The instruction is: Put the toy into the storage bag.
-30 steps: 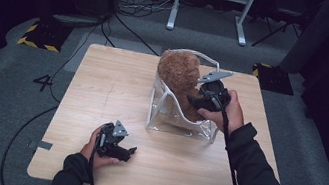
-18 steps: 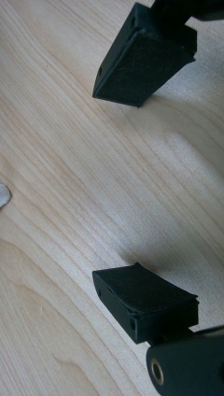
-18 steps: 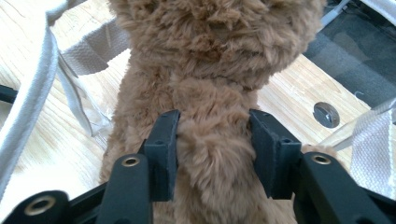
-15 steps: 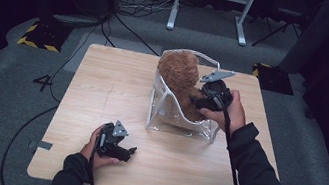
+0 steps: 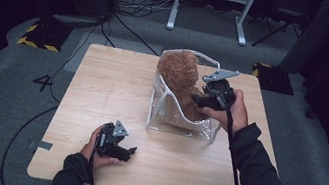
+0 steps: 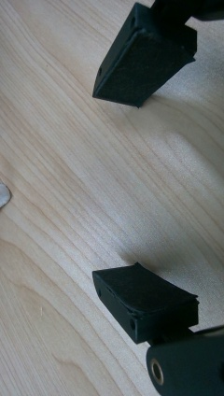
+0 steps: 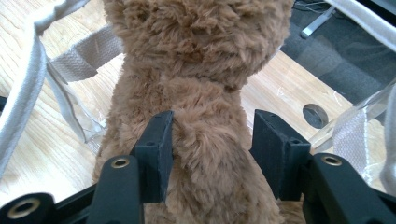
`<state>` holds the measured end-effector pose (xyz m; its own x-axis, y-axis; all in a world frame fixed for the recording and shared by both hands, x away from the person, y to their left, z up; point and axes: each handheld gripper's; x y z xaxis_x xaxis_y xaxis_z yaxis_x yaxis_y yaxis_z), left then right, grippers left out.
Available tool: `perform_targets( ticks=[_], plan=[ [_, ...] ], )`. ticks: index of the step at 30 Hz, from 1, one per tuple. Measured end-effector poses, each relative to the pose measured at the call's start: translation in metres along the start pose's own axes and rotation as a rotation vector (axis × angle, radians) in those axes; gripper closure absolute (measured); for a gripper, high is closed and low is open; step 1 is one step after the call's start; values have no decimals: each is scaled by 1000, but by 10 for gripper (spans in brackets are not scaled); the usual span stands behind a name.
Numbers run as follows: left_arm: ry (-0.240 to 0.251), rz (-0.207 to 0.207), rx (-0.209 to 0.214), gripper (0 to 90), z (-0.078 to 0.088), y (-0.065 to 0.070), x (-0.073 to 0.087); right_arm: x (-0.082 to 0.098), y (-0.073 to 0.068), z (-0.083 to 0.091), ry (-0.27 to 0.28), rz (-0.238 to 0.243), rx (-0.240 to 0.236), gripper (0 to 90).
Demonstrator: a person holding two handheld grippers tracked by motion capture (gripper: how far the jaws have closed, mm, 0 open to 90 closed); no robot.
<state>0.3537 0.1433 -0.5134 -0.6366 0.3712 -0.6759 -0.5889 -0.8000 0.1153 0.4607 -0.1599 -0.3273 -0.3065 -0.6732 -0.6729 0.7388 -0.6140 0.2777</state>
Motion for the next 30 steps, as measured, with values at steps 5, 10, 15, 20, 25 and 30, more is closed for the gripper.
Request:
perform_targets(
  ticks=[5,10,15,20,25,30],
  plan=[
    [0,0,0,127,0,0,0,0,1,3,16,5,-8,451],
    [0,0,0,127,0,0,0,1,3,7,33,-1,-12,415],
    [0,0,0,127,0,0,0,3,5,10,37,-2,-5,333],
    [0,0,0,127,0,0,0,6,6,13,41,-3,-3,260],
    [0,0,0,127,0,0,0,8,9,19,68,-3,2,243],
    [0,0,0,127,0,0,0,9,10,27,83,5,11,248]
  ],
)
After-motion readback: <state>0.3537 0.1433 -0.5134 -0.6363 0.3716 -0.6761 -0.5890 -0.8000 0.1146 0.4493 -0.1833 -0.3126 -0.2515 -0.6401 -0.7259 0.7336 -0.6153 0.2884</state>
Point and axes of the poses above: each handheld gripper's, and its own axes: z roughly backward along the jaws, x roughly out of its underside, y roughly to its right, and after that the axes turned 8 degrees about z, right-handed
